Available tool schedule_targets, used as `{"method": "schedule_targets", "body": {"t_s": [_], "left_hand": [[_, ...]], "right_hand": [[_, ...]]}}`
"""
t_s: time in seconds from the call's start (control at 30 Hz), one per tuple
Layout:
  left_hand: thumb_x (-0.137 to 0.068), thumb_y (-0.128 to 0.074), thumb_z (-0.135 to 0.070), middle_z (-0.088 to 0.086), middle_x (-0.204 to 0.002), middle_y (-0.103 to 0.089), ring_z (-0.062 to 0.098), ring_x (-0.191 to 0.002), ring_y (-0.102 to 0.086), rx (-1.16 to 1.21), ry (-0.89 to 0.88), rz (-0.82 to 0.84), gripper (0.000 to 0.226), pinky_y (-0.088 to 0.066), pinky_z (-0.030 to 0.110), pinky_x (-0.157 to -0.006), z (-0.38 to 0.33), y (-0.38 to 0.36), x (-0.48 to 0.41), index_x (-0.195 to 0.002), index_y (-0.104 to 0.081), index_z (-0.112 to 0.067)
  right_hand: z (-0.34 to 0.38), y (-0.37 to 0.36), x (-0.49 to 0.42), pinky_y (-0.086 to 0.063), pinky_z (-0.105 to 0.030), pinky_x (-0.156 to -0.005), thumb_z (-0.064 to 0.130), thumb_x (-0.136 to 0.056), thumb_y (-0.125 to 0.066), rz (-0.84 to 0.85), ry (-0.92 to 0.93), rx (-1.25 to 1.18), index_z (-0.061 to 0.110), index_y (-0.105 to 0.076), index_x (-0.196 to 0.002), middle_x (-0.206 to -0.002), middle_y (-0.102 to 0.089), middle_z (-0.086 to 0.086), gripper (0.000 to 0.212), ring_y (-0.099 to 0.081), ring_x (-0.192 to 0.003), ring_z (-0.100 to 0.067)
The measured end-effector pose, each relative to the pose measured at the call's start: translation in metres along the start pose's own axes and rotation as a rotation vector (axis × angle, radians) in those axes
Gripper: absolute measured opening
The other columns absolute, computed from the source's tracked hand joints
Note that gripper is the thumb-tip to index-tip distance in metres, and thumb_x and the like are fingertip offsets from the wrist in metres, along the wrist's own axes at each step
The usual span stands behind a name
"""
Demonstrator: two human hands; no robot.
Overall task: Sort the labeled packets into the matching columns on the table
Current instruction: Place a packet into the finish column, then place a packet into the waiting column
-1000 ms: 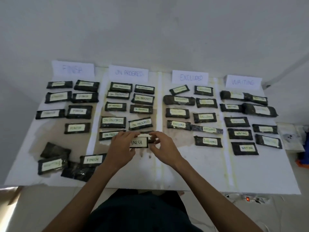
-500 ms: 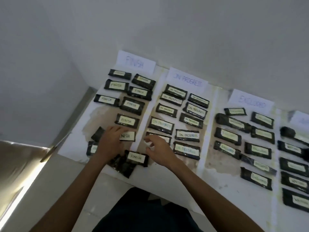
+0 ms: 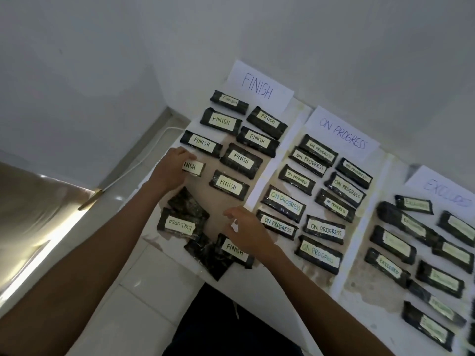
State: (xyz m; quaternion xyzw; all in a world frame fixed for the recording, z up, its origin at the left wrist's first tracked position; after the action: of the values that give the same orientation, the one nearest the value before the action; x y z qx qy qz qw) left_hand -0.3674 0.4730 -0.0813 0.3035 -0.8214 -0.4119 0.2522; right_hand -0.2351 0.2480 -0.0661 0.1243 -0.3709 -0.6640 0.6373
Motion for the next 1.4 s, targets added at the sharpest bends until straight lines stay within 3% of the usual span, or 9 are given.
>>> {"method": "schedule_targets", "body": {"t_s": [0.1,0.3,0.5,0.6,0.77,0.93,1.1,1.27,1.4], "left_hand": [[-0.072,-0.058,0.013,0.018,-0.117,-0.055,0.035,-0.109,-0.048,-0.002,-0.024,0.025,0.043,-0.045,0.044,-0.089,0.008,-0.004,-0.014,-0.112,-0.06,-0.003],[-0.071,-0.053,0.016,0.015,-0.118,-0.053,0.032,-0.109,-0.047,0.005,-0.009,0.064,0.051,-0.043,0.04,-0.088,0.009,-0.016,-0.013,-0.118,-0.056,-0.005],[-0.068,-0.053,0.015,0.017,-0.126,-0.052,0.033,-0.115,-0.046,0.001,-0.051,-0.067,0.058,-0.04,0.042,-0.097,0.0,-0.018,0.007,-0.122,-0.054,-0.005],[-0.069,-0.057,0.01,0.017,-0.125,-0.053,0.033,-0.115,-0.047,0.032,-0.065,-0.101,0.052,-0.04,0.043,-0.099,-0.014,-0.022,0.029,-0.12,-0.057,-0.004],[-0.076,-0.06,0.003,0.015,-0.123,-0.054,0.031,-0.116,-0.046,0.064,-0.018,-0.154,0.042,-0.039,0.042,-0.1,-0.028,-0.039,0.082,-0.117,-0.06,-0.007],[-0.073,-0.069,-0.001,0.014,-0.118,-0.06,0.032,-0.109,-0.053,0.029,-0.063,-0.131,0.04,-0.045,0.044,-0.094,-0.029,-0.056,0.123,-0.113,-0.062,-0.006],[-0.069,-0.071,-0.006,0.018,-0.128,-0.055,0.04,-0.11,-0.054,-0.046,-0.039,-0.043,0.046,-0.047,0.051,-0.092,-0.016,-0.063,0.142,-0.114,-0.061,-0.005],[-0.069,-0.072,-0.003,0.013,-0.137,-0.049,0.037,-0.118,-0.051,-0.057,-0.031,-0.034,0.049,-0.045,0.049,-0.095,-0.014,-0.059,0.153,-0.117,-0.061,-0.007],[-0.068,-0.073,-0.003,0.015,-0.137,-0.049,0.038,-0.119,-0.05,-0.069,0.001,-0.038,0.049,-0.045,0.05,-0.096,-0.009,-0.055,0.16,-0.116,-0.063,-0.01]], "right_hand": [[-0.011,-0.001,0.004,-0.038,-0.019,-0.084,0.011,-0.088,-0.055,0.03,-0.051,-0.003,0.013,-0.056,-0.123,-0.122,-0.057,-0.005,0.035,-0.054,-0.108,-0.018],[-0.029,-0.002,0.02,-0.046,-0.032,-0.081,0.008,-0.086,-0.056,0.023,-0.084,0.006,0.008,-0.058,-0.121,-0.113,-0.06,-0.013,0.035,-0.057,-0.102,-0.028],[-0.03,-0.017,0.041,-0.044,-0.036,-0.081,0.04,-0.078,-0.068,0.183,-0.058,0.286,0.02,-0.049,-0.129,-0.121,-0.049,-0.007,0.059,-0.045,-0.107,-0.026],[-0.025,-0.024,0.042,-0.043,-0.037,-0.079,0.036,-0.079,-0.067,0.187,-0.045,0.38,0.018,-0.046,-0.131,-0.121,-0.047,-0.009,0.059,-0.045,-0.106,-0.028],[-0.021,-0.02,0.04,-0.045,-0.038,-0.08,0.034,-0.077,-0.069,0.149,-0.092,0.297,0.017,-0.048,-0.128,-0.115,-0.05,-0.012,0.058,-0.046,-0.106,-0.031],[-0.006,-0.004,0.017,-0.046,-0.039,-0.086,0.034,-0.074,-0.07,-0.004,-0.085,0.289,0.015,-0.05,-0.126,-0.115,-0.051,-0.011,0.059,-0.047,-0.105,-0.029],[0.019,-0.001,-0.031,-0.045,-0.042,-0.087,0.028,-0.079,-0.072,-0.09,-0.097,0.388,0.01,-0.049,-0.126,-0.121,-0.049,-0.015,0.055,-0.045,-0.11,-0.032],[0.023,-0.02,-0.056,-0.047,-0.043,-0.091,0.016,-0.086,-0.066,-0.013,-0.099,0.559,0.006,-0.048,-0.125,-0.127,-0.046,-0.017,0.045,-0.044,-0.115,-0.034],[0.022,-0.024,-0.051,-0.045,-0.044,-0.091,0.017,-0.085,-0.065,-0.042,-0.06,0.589,0.006,-0.05,-0.122,-0.126,-0.046,-0.018,0.042,-0.043,-0.113,-0.036]]}}
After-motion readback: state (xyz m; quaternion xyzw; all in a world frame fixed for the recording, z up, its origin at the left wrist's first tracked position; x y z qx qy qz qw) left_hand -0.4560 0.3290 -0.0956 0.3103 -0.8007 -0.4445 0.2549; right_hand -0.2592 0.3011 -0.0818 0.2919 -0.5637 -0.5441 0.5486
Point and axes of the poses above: each hand's wrist, its own x-axis away from the middle knuckle, its own y-axis out of the back of the hand, z = x × y, the point moved 1 cm from there along -x, towards the middle knuckle
